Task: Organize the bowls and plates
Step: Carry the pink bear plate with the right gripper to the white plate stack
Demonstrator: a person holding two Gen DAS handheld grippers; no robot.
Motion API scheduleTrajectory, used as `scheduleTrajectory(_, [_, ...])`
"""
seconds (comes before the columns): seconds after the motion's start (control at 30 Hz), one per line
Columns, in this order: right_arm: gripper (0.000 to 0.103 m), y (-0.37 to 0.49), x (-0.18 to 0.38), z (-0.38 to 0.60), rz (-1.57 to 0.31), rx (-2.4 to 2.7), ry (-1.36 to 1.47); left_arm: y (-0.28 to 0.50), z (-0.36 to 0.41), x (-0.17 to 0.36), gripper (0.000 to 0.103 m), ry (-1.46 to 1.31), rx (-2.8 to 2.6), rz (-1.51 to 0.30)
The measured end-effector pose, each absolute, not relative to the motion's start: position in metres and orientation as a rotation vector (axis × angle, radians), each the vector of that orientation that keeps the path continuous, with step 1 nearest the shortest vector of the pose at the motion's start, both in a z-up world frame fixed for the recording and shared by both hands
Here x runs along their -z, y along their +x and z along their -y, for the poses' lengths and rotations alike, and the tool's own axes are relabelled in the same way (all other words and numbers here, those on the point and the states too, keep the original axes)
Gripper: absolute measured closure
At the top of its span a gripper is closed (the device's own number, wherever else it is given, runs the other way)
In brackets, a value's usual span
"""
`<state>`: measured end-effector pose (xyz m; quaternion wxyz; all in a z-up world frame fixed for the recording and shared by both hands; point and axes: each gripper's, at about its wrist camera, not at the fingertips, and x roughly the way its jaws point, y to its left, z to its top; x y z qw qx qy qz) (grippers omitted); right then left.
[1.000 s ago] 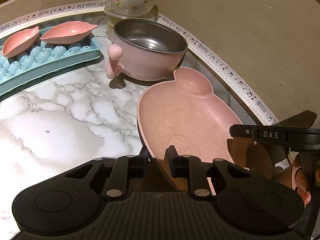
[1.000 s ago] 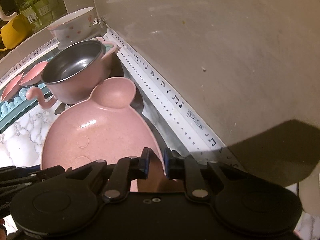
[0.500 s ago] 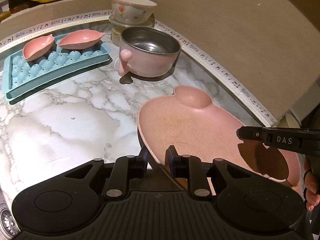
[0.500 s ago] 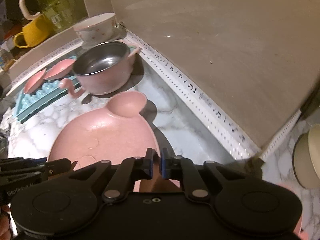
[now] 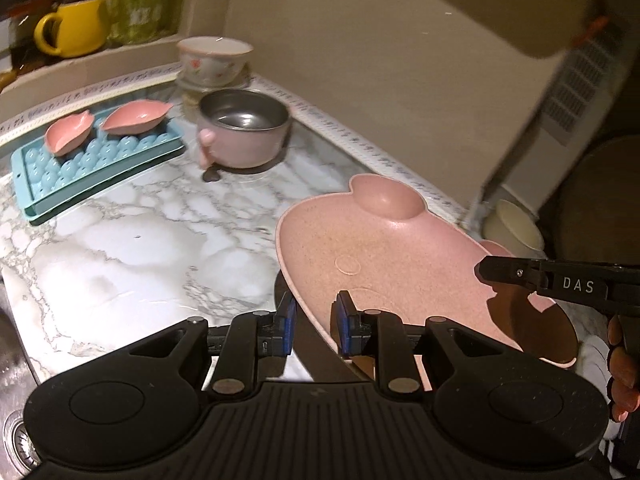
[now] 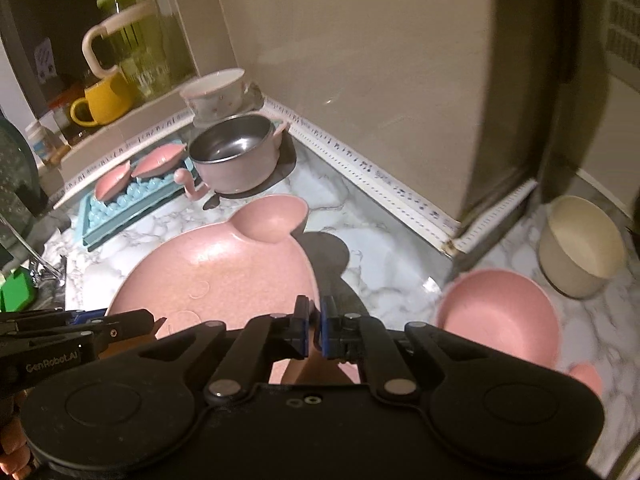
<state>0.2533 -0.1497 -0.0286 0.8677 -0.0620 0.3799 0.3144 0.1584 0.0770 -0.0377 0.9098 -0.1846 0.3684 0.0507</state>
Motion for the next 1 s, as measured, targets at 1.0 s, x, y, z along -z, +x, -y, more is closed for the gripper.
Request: scheduleTrajectory(1.0, [0.099, 0.173, 0.005, 0.361, -0.676, -0.274, 0.088, 0.173, 0.113, 0.011, 0.083, -0.181, 0.322, -0.747])
